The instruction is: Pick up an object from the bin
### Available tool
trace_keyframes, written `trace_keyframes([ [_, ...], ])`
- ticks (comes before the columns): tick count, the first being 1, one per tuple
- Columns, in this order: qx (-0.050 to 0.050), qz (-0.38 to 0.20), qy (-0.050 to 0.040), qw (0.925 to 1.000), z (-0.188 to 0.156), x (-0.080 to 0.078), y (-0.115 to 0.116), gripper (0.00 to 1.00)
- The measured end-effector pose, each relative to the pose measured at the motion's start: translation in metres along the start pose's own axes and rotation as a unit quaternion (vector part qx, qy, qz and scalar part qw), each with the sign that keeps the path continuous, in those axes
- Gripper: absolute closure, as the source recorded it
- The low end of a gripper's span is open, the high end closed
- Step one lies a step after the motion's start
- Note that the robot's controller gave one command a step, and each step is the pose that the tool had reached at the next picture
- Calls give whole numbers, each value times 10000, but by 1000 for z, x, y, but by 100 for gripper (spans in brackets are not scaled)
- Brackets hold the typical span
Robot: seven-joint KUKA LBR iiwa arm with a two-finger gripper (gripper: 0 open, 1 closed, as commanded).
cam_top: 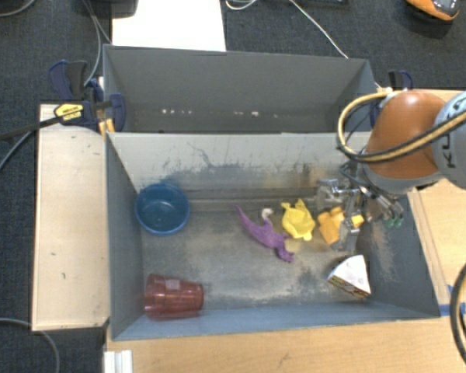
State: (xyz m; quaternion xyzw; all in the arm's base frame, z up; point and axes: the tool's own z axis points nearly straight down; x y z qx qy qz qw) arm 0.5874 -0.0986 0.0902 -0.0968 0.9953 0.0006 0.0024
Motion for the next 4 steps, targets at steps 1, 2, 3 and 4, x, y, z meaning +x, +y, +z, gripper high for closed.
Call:
trace_keyframes([
  [1,-3,-981,11,9952,14,-5,10,100],
  [2,-6,-1085,14,9941,19,-5,12,0],
  [3,-6,-1088,14,9941,19,-5,12,0],
  [4,10,-1364,12,9907,19,-4,29,0],
])
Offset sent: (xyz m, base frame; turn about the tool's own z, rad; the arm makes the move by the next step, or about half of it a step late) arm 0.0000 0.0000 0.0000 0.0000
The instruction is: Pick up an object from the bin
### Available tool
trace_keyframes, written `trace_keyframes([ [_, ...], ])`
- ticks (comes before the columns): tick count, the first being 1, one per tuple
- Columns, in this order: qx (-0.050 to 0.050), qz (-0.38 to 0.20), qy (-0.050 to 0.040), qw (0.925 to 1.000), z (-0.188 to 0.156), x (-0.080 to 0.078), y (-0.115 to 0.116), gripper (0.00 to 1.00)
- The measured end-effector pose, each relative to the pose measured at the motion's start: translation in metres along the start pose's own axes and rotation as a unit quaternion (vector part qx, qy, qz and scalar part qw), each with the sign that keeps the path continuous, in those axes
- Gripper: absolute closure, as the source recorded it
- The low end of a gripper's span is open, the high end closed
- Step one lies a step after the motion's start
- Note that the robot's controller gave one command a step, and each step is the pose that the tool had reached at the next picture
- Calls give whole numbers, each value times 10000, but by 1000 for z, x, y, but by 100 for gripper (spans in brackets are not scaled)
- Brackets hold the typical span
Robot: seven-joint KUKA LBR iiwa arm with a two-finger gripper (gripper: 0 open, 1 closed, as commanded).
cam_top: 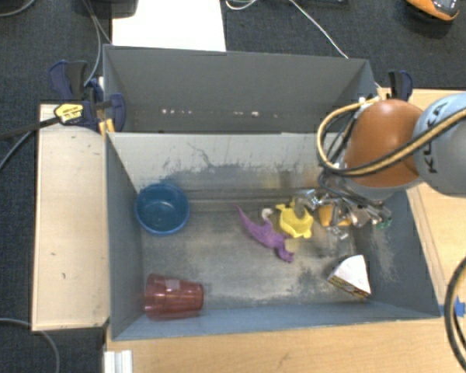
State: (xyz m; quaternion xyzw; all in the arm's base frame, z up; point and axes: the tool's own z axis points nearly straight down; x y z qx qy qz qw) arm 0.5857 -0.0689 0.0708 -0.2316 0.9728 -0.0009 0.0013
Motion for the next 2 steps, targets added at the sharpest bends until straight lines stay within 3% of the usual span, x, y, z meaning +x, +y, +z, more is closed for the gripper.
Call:
trace_keyframes([
  [1,-19,-864,-6,9963,-3,-15,42,0],
  [2,0,-64,-19,10000,-1,-38,78,100],
])
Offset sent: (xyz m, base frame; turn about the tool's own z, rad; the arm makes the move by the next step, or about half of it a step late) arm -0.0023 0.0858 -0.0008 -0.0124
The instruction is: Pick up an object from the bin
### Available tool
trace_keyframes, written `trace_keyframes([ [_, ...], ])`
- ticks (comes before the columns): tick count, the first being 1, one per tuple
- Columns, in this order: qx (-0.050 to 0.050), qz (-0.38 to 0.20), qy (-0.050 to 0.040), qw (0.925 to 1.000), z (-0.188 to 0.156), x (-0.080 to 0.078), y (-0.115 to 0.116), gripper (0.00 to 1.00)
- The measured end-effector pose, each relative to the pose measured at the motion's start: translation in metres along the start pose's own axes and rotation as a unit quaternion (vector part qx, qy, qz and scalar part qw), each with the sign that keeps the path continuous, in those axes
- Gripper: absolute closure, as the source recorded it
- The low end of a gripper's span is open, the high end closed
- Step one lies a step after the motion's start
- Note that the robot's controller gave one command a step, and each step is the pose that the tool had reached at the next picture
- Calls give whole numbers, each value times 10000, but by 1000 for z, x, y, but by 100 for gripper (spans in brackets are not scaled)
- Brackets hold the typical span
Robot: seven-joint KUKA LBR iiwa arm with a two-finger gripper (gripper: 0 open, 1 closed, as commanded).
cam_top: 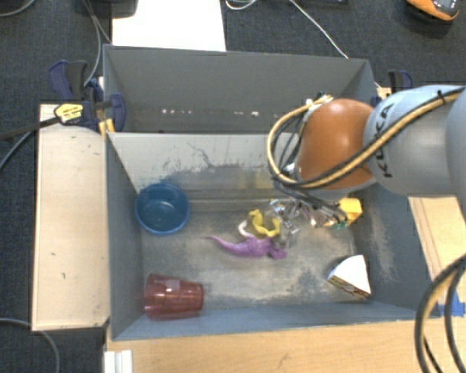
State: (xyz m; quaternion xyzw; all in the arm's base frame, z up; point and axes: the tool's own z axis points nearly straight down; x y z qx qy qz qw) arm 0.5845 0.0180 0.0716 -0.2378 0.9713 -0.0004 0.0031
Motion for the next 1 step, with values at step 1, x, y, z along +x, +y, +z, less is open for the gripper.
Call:
trace_keyframes([
  [1,3,-2,-1,10000,0,0,0,100],
])
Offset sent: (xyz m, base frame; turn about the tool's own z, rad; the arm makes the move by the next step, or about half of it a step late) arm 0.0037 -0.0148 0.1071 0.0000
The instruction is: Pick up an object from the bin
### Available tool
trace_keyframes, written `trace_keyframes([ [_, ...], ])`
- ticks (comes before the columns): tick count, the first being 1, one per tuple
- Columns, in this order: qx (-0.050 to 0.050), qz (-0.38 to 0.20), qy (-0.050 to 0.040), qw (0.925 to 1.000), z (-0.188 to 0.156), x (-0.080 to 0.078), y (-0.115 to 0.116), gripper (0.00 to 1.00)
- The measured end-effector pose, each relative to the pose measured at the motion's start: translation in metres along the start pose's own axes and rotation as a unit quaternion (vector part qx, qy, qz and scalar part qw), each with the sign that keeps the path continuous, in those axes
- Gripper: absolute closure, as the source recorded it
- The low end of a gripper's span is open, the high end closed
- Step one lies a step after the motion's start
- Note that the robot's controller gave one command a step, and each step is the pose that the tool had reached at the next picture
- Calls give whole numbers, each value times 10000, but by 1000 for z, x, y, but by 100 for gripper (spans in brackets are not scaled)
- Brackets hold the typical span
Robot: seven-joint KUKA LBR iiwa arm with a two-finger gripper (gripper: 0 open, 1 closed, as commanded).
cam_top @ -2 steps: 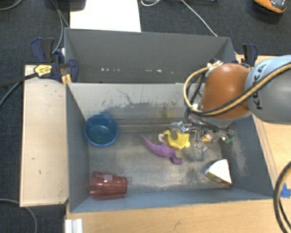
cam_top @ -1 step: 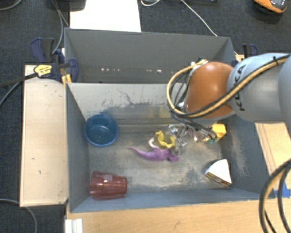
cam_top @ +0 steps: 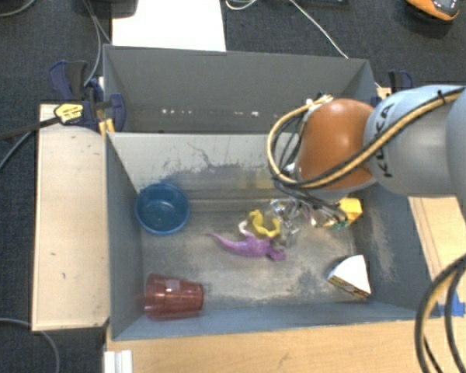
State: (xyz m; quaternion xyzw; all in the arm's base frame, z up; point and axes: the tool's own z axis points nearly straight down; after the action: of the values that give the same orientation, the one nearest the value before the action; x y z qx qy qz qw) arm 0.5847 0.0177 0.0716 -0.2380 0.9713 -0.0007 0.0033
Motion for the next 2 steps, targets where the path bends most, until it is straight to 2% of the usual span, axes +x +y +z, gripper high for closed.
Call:
trace_keyframes([
  [1,2,17,-18,10000,-108,2,-15,100],
  [2,2,17,-17,10000,-108,2,-15,100],
])
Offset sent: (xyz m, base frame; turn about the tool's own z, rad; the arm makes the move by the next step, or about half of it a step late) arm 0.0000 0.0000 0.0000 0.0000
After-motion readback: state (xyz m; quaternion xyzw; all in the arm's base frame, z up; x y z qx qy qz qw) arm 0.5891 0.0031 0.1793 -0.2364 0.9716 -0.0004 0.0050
